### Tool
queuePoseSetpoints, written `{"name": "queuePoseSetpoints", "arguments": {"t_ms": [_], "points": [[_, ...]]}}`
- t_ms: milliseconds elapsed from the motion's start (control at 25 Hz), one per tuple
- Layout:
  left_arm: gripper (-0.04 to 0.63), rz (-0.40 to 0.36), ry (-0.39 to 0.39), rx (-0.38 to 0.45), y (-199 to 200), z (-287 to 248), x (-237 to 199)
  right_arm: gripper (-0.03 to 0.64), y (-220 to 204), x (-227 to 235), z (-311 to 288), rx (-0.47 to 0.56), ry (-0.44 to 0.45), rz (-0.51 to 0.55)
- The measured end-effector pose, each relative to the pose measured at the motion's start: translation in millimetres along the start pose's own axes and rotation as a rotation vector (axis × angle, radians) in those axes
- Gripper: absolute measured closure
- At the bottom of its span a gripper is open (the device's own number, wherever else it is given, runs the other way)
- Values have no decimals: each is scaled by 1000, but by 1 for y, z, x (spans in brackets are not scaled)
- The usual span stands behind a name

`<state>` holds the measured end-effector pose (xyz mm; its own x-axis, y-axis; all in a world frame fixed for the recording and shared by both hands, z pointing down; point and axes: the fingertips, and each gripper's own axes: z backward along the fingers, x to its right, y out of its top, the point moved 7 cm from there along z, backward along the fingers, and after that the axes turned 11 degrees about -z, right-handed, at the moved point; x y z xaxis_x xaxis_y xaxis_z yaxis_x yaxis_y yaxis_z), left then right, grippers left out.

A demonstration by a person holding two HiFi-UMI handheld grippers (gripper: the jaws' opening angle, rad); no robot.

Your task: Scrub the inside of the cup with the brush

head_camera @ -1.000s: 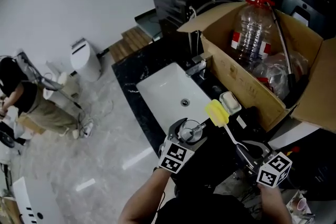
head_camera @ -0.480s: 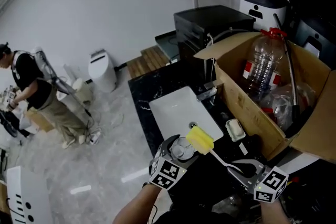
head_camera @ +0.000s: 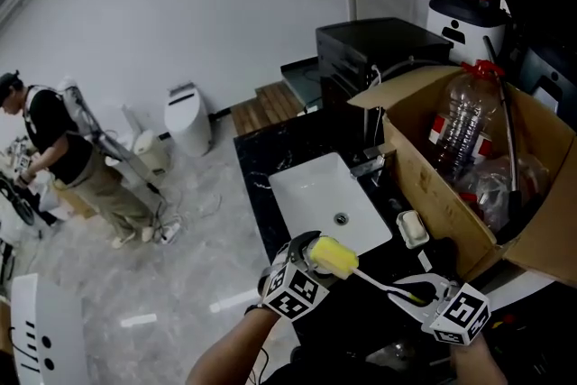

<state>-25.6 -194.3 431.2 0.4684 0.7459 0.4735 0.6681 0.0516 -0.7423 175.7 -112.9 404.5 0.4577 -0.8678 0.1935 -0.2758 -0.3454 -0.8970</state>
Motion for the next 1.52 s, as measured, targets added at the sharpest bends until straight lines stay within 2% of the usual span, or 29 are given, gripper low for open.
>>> {"name": "queuePoseSetpoints", "arguments": {"t_ms": [200, 440, 640, 800, 960, 1280, 1520], "points": [[156, -47, -28, -22, -4, 0, -1, 574, 2, -1, -10, -75, -15, 53], [156, -156, -42, -82, -14, 1, 4, 573, 5, 0, -16, -164, -25, 132], [156, -134, -44, -92, -26, 5, -1, 574, 8, 0, -23, -248, -59, 196], [156, -206, -56, -113, -29, 4, 3, 574, 13, -9, -33, -277, -64, 259], [156, -263, -74, -118, -26, 1, 8, 574, 21, -12, -38, -301, -115, 331], [156, -281, -73, -122, -18, 2, 7, 575, 21, -12, -41, -273, -126, 282], [157, -359, -88, -181, -26, -3, 21, 574, 14, -13, -49, -327, -134, 272]]}}
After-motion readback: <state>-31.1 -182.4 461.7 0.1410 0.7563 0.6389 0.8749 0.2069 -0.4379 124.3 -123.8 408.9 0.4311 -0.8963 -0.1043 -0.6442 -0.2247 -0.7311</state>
